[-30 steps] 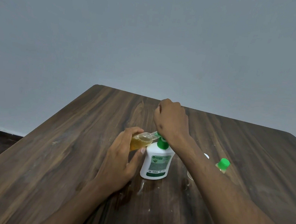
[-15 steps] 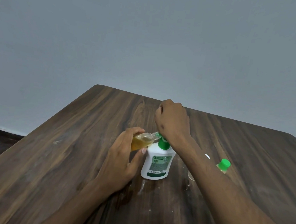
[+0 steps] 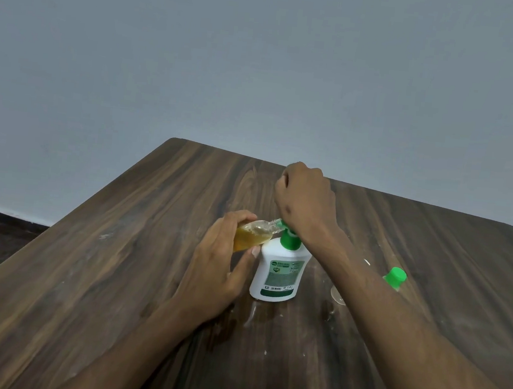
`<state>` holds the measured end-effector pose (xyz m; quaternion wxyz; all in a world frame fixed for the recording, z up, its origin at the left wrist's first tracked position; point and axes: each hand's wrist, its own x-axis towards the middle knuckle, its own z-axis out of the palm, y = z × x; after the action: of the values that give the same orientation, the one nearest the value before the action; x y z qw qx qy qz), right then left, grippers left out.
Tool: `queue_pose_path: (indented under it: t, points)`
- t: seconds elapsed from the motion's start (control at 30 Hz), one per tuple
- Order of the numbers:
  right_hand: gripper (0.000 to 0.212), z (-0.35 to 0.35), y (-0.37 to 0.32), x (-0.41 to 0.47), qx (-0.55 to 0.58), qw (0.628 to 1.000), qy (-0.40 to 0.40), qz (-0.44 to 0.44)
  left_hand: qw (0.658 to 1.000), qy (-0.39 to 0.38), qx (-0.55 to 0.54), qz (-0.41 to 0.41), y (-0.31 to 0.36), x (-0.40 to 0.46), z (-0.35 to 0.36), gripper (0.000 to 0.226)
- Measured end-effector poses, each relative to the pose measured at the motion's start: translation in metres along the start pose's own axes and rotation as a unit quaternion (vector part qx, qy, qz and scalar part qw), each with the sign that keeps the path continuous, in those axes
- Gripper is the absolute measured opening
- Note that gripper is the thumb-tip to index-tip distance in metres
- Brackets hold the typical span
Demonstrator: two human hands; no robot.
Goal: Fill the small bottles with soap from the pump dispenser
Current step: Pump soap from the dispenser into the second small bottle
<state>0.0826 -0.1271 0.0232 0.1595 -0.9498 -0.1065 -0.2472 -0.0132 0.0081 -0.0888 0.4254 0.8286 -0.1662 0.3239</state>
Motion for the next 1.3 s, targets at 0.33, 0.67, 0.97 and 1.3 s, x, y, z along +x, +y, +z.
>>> queue_pose_path:
  t: [0.33, 0.67, 0.97, 1.3]
  points:
    - [0.025, 0.0, 0.0, 0.0, 0.002, 1.0, 0.015, -0.004, 1.0, -0.003, -0.002, 0.001, 0.0, -0.001, 0.0, 0.036]
    - [0.027, 0.0, 0.001, 0.002, 0.009, 1.0, 0.03, -0.002, 1.0, -0.016, -0.014, -0.014, -0.005, -0.002, 0.001, 0.026]
    - [0.021, -0.017, -0.004, 0.005, -0.026, 0.995, 0.043, -0.082, 0.999, 0.024, -0.009, -0.037, -0.015, -0.001, -0.004, 0.02]
    - [0.023, -0.076, 0.012, 0.009, -0.015, 0.988, 0.126, -0.093, 0.996, 0.071, 0.043, -0.037, -0.016, 0.0, -0.004, 0.023]
